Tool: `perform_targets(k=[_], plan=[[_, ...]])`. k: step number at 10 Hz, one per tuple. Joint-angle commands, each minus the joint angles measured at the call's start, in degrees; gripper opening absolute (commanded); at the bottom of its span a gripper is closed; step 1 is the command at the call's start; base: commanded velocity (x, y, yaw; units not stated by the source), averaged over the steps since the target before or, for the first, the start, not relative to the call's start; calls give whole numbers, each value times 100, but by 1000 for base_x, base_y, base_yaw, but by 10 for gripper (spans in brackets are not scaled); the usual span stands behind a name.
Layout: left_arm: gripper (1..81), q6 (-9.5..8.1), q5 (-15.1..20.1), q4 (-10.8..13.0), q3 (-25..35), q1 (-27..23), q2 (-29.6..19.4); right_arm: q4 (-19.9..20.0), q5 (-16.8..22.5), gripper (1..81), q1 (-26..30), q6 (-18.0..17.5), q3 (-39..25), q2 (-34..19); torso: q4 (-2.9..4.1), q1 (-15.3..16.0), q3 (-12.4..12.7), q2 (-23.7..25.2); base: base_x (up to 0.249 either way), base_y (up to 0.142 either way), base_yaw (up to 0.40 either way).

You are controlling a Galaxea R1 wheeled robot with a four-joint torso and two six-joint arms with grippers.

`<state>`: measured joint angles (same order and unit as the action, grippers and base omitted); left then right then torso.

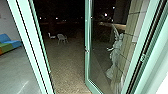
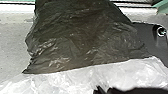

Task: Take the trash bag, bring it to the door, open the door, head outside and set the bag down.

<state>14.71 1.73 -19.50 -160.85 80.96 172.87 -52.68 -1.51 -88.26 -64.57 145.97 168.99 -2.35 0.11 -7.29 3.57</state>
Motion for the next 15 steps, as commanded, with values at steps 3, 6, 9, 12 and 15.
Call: perform_targets(k=[3, 6, 9, 12, 15], plan=[[10, 14, 345, 34, -16, -321, -16, -67, 195, 811, 207, -3, -35, -3, 0, 0, 0, 0, 0, -92, 0], [10, 14, 345, 34, -16, -321, -16, -67, 195, 811, 207, -3, -35, -3, 0, -2, 0, 0, 0, -89, 0], [10, 14, 345, 34, -16, -321, -7, -67, 195, 811, 207, -3, -35, -3, 0, -2, 0, 0, 0, -81, 0], [10, 14, 345, 43, -8, -321, -7, -68, 195, 811, 199, -3, -17, -3, 0, -2, 0, 0, 0, -22, 0], [10, 14, 337, 105, -8, -313, 19, -50, 204, 811, 199, -3, 0, 15, 0, 0, 0, 0, 0, 0, 0]])
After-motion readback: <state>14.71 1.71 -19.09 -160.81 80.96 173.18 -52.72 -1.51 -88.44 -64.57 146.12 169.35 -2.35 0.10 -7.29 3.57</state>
